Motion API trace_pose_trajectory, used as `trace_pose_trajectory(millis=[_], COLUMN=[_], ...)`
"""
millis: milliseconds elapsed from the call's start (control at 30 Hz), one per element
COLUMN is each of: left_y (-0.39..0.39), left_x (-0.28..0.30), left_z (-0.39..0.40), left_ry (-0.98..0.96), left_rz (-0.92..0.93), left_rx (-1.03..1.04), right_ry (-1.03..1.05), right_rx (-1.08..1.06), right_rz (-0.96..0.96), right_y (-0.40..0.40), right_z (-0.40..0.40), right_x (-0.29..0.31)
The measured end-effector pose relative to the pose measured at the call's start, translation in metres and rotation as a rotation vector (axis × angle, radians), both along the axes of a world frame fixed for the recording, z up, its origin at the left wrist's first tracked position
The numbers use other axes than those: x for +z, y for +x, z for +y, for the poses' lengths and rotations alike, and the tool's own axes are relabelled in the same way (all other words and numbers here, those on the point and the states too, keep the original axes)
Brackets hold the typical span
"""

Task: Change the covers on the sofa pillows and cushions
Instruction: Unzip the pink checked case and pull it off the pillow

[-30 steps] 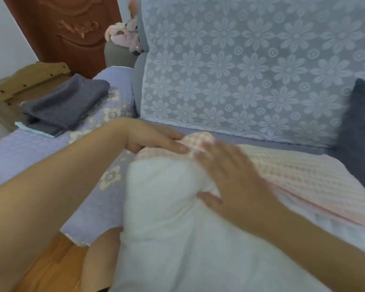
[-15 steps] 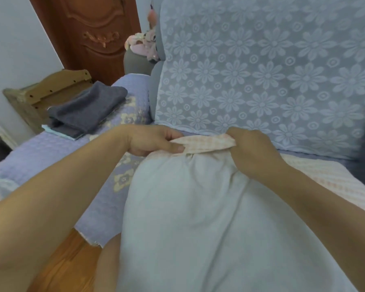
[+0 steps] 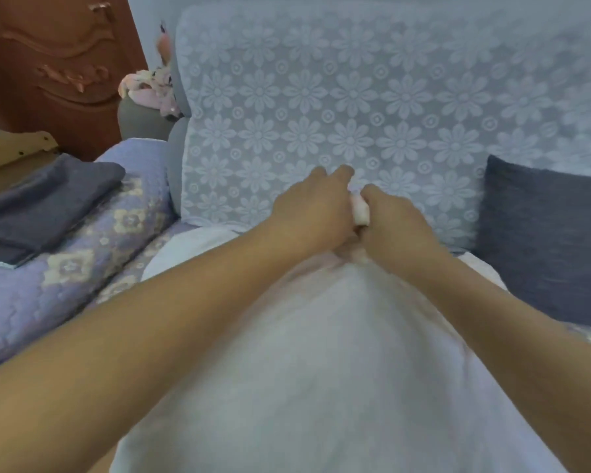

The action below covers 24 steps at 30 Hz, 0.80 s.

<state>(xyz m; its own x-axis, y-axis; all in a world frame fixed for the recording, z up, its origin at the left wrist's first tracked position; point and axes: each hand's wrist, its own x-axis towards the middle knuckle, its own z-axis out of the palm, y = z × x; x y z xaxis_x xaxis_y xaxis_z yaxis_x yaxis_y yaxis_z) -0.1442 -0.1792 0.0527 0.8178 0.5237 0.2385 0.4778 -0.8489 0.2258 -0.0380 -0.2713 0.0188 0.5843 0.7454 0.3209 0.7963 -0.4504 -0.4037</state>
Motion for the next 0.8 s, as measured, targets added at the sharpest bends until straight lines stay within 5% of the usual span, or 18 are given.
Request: trace_pose_trajectory(millis=[100, 233, 333, 400, 567, 667, 800], left_y=[-0.029, -0.06, -0.048, -0.028, -0.007, -0.011, -0.009], left_x=[-0.039, -0.12, -0.13, -0.121, -0.133, -0.144, -0.115], left_z=[-0.025, -0.033, -0.011, -0.003, 0.019, 0.025, 0.021], left_ry=[-0.182, -0.076, -0.213, -0.296, -0.245, -0.293, 0.076], left_rz=[0.319, 0.649, 0.562, 0.439, 0.489, 0.457, 0.103], left_rx=[0.002, 0.053, 0.107, 0.151, 0.319, 0.228, 0.117], right_ry=[-0.13, -0.24, -0.608, -0.658, -0.216, -0.238, 0.037], right_rx=[-0.237, -0.074, -0.065, -0.205, -0.309, -0.4, -0.477], right_rz=[0.022, 0.369, 0.337, 0.303, 0.756, 0.661, 0.444], right_y=[0.067, 0.09, 0.086, 0.093, 0.098, 0.097, 0.065], right_z=[-0.041, -0.085, -0.113, -0.129, -0.165, -0.167, -0.154], right_x=[-0.019, -0.048, -0.088, -0.1, -0.113, -0.139, -0.12])
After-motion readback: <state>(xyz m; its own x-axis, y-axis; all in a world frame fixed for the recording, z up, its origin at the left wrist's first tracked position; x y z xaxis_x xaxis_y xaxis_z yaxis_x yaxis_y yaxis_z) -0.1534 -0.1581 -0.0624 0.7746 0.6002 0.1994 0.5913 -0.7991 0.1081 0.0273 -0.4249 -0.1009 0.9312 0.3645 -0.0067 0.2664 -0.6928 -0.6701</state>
